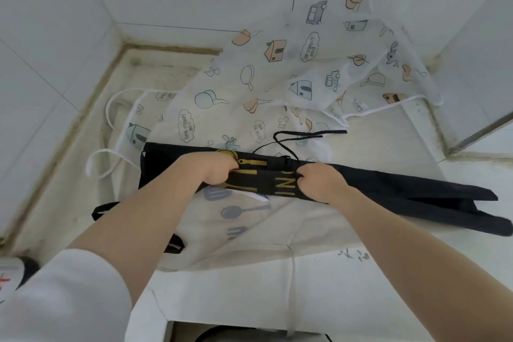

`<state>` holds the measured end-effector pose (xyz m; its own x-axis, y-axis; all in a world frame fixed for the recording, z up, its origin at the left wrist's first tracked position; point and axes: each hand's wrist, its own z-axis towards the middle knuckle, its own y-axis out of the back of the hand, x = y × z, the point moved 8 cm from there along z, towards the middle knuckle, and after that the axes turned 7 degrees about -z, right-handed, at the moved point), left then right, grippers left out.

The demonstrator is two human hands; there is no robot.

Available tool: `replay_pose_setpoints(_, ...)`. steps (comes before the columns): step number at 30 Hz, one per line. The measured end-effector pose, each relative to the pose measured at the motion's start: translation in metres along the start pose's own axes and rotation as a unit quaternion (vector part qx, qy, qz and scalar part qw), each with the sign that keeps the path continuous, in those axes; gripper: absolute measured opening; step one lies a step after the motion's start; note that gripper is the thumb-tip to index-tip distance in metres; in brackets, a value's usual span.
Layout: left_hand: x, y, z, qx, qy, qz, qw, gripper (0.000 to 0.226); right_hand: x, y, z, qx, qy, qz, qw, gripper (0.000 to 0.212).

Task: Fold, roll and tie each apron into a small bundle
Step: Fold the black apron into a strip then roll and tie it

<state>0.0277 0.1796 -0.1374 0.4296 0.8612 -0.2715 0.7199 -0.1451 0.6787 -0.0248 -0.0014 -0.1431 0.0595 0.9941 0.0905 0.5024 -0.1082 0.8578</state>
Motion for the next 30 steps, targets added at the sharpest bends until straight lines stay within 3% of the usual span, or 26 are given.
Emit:
replay_pose_setpoints(2, 0.007, 0.014, 0.007, -0.035, 0.023, 0.021, 0.999, 0.013, -0.006, 0.001, 0.010, 0.002, -0.016, 0.013, 1.000, 0.029)
replay_pose_setpoints(6, 0.002, 0.026, 0.026, -0.138, 0.027, 0.058, 0.988, 0.026, -0.004, -0.003, 0.022, -0.005, -0.037, -0.021, 0.999, 0.030)
replay_pose_setpoints(10, 0.000, 0.020, 0.036, -0.210, 0.002, 0.082, 0.974, 0.033, 0.002, 0.004, 0.024, -0.115, -0.023, -0.099, 0.988, 0.032)
replay_pose_setpoints(16, 0.007, 0.026, 0.038, -0.210, -0.020, 0.077, 0.974, 0.036, -0.011, 0.002, 0.035, -0.091, -0.057, 0.028, 0.994, 0.032)
replay_pose_setpoints(18, 0.007, 0.027, 0.037, -0.199, 0.007, 0.098, 0.975, 0.034, -0.008, 0.001, 0.035, -0.086, -0.080, 0.035, 0.992, 0.029)
replay_pose_setpoints(20, 0.001, 0.029, 0.034, -0.241, 0.041, 0.109, 0.963, 0.026, -0.006, 0.001, 0.036, -0.088, -0.104, 0.039, 0.990, 0.028)
replay_pose_setpoints(22, -0.027, 0.026, 0.030, -0.319, -0.007, 0.144, 0.937, 0.030, -0.007, 0.000, 0.038, -0.092, -0.138, 0.077, 0.983, 0.030)
replay_pose_setpoints(25, -0.059, 0.008, 0.034, -0.395, -0.125, 0.156, 0.897, 0.035, -0.016, -0.005, 0.046, -0.081, -0.211, 0.176, 0.958, 0.052)
replay_pose_setpoints(27, -0.047, 0.002, 0.043, -0.398, -0.090, 0.099, 0.907, 0.031, -0.020, -0.007, 0.052, -0.075, -0.241, 0.169, 0.953, 0.057)
replay_pose_setpoints(30, -0.032, 0.001, 0.049, -0.373, -0.077, 0.025, 0.924, 0.029, -0.023, -0.007, 0.050, -0.087, -0.258, 0.187, 0.944, 0.042)
